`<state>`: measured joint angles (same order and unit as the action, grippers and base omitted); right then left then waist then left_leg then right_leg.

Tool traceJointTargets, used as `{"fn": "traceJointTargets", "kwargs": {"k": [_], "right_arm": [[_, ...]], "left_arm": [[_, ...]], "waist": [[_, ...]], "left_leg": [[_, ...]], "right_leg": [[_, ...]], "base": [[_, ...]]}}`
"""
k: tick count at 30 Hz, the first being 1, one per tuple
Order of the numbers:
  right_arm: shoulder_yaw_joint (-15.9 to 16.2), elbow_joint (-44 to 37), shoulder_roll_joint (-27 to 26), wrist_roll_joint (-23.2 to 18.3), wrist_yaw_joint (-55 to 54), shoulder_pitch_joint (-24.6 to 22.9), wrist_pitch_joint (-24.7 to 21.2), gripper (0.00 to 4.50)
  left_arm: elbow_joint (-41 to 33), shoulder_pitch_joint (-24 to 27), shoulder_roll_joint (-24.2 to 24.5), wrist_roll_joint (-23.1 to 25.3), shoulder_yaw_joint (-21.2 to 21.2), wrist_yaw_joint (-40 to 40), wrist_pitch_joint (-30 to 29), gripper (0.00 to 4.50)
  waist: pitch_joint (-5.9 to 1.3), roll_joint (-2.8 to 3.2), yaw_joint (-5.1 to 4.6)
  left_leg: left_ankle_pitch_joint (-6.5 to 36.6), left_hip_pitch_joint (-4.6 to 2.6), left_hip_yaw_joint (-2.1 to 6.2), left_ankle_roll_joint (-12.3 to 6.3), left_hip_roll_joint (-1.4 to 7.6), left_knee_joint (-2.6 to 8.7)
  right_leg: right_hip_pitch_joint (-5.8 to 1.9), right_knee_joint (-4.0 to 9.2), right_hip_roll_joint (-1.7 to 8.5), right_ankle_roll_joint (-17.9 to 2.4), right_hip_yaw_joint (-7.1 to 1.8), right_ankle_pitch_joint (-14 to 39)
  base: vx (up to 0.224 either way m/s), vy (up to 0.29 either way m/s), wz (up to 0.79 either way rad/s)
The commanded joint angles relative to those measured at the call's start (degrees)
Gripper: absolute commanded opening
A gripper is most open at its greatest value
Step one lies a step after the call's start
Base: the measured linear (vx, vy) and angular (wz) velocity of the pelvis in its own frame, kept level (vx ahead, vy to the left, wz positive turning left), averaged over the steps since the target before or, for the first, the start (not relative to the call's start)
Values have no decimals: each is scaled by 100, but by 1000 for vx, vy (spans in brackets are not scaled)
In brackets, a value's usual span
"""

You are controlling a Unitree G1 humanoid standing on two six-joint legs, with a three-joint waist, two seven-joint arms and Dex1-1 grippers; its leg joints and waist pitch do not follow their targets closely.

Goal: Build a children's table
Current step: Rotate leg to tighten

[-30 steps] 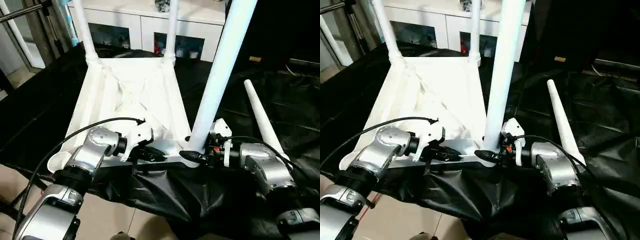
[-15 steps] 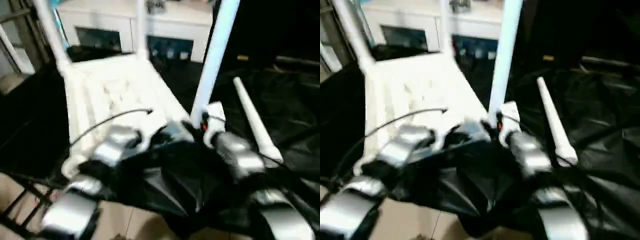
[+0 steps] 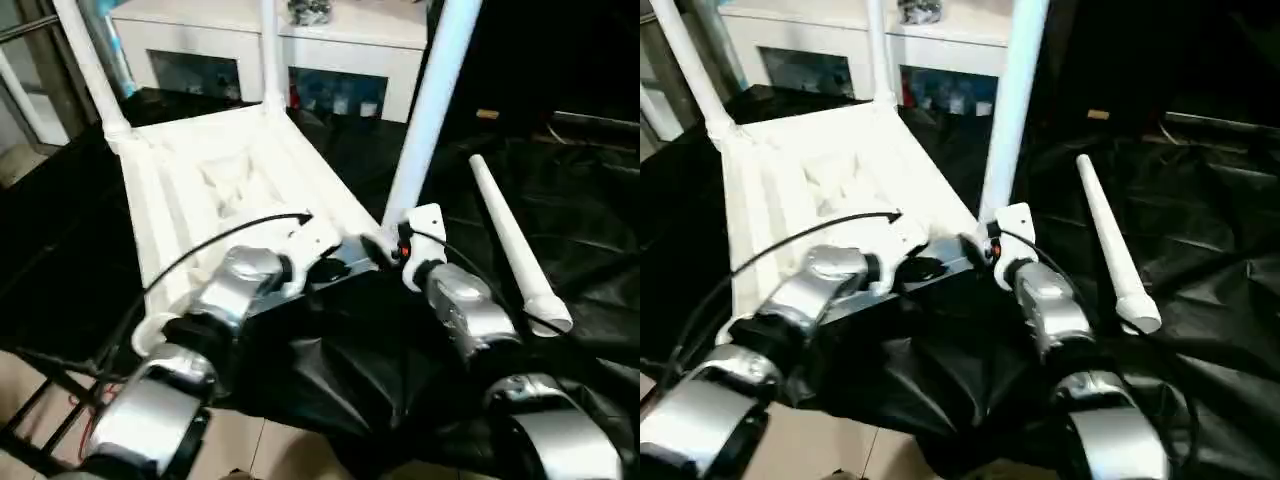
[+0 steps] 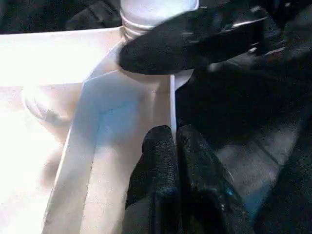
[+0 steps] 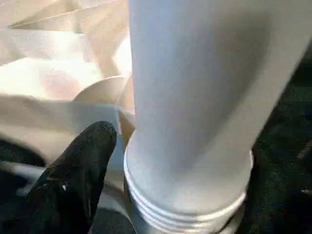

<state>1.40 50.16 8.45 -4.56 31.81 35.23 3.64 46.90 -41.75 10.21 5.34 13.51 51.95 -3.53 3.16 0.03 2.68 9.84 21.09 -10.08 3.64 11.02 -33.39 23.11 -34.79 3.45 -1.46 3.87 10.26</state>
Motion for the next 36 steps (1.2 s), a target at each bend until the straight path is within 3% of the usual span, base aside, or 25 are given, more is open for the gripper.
{"fn": "traceJointTargets", "kwargs": {"k": [1, 8, 13, 21, 23, 32, 35, 36], "right_arm": [[306, -97, -37, -2, 612, -119, -23, 387], [486, -957, 627, -421, 2511, -551, -284, 387], [536, -1252, 781, -581, 3013, -696, -488, 387], [700, -1741, 1014, -717, 3603, -957, -915, 319], [704, -1763, 1018, -721, 3613, -969, -940, 293], [731, -1970, 922, -723, 3489, -1074, -1193, 277], [593, -1602, 629, -545, 2687, -946, -1132, 277], [521, -1365, 482, -435, 2211, -847, -1093, 277]], "left_arm": [[-320, 6, -119, -258, 56, 331, 238, 0], [-640, 250, 308, -418, 204, 1423, 379, 0], [-768, 342, 452, -500, 195, 1732, 432, 0], [-1100, 535, 702, -645, 244, 2397, 276, 0], [-1110, 545, 710, -638, 248, 2409, 275, 0], [-1064, 530, 657, -538, 200, 2077, 286, 0], [-789, 363, 462, -367, 84, 1346, 211, 0], [-665, 274, 359, -315, 26, 1021, 155, 0]], "waist": [[-381, -31, 19], [-376, -21, 131], [-362, -15, 182], [-366, -5, 248], [-363, -13, 244], [-363, -21, 256], [-346, -50, 229], [-321, -33, 183]], "left_leg": [[1158, -17, 51, -399, 205, 346], [1137, -32, 32, -538, 251, 338], [1304, -52, 39, -394, 258, 357], [1233, -61, 40, -345, 261, 368], [1279, -56, 38, -319, 251, 365], [1236, -62, 42, -302, 248, 365], [1319, -70, 50, -237, 248, 378], [1502, -84, 64, -122, 218, 390]], "right_leg": [[-334, 452, 474, -1264, -285, 1142], [-337, 438, 457, -1332, -273, 1076], [-308, 471, 475, -1260, -276, 1480], [-289, 463, 474, -1213, -278, 1418], [-291, 476, 475, -1183, -276, 1522], [-283, 482, 477, -1125, -275, 1570], [-264, 502, 482, -1076, -282, 1759], [-242, 543, 488, -1001, -268, 2200]], "base": [[0, 0, 0], [0, 0, 0], [0, 0, 0], [0, 0, 0], [0, 0, 0], [0, 0, 0], [0, 0, 0], [0, 0, 0]]}}
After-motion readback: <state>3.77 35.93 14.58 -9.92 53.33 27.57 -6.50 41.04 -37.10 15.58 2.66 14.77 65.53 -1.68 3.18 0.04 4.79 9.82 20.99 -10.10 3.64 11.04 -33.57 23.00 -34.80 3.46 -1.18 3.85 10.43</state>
